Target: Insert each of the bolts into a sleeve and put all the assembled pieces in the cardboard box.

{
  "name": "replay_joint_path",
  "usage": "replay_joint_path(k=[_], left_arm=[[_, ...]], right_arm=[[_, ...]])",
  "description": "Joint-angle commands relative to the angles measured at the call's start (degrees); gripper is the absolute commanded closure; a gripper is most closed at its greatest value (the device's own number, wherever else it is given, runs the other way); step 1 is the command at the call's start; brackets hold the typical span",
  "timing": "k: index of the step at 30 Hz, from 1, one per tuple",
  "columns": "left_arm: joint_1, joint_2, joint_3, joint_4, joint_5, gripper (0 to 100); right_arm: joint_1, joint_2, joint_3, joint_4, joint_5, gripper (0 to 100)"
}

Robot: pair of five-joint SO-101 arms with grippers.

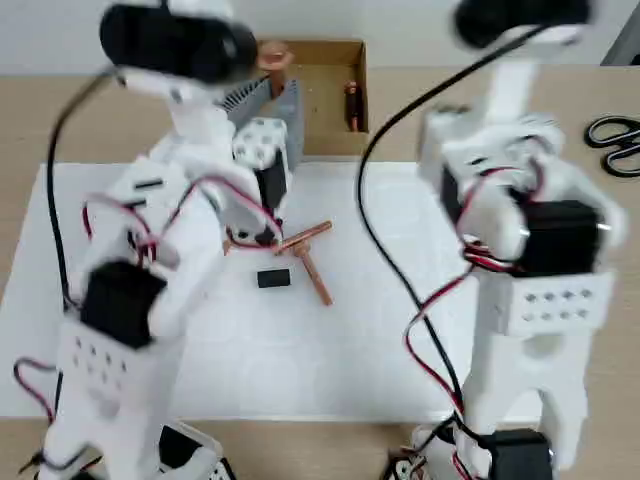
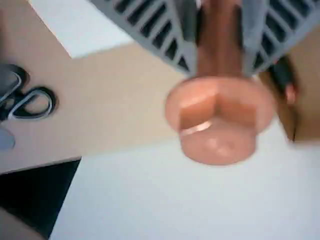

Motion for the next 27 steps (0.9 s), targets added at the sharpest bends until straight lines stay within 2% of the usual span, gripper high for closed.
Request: replay_joint_path(k=[1, 4, 10, 14, 19, 22, 27], left_arm=[[1.23, -10.20, 13.67, -15.91, -5.71, 99], [1.23, -13.98, 19.74, -19.69, -5.89, 99], [1.58, -13.98, 16.84, -15.03, 2.81, 99], [2.73, -13.98, 14.37, -13.98, 6.07, 99], [7.30, -12.22, 13.49, -14.24, 6.59, 99], [8.18, -8.88, 11.74, -13.98, 6.86, 99], [9.49, -5.27, 11.30, -13.98, 6.77, 99]], right_arm=[[-2.42, -8.04, 16.26, -12.79, 0.97, 99.5], [-4.70, -17.45, 35.96, -31.08, 2.20, 99.5], [-9.63, -35.65, 75.87, -74.42, 2.20, 99.7], [-10.95, -38.73, 92.84, -97.01, 2.64, 99.7], [-13.93, -36.62, 99.08, -101.93, 6.77, 99.7], [-16.22, -36.00, 101.10, -108.26, 7.12, 99.7], [-17.98, -36.53, 101.98, -111.34, 10.20, 99.7]])
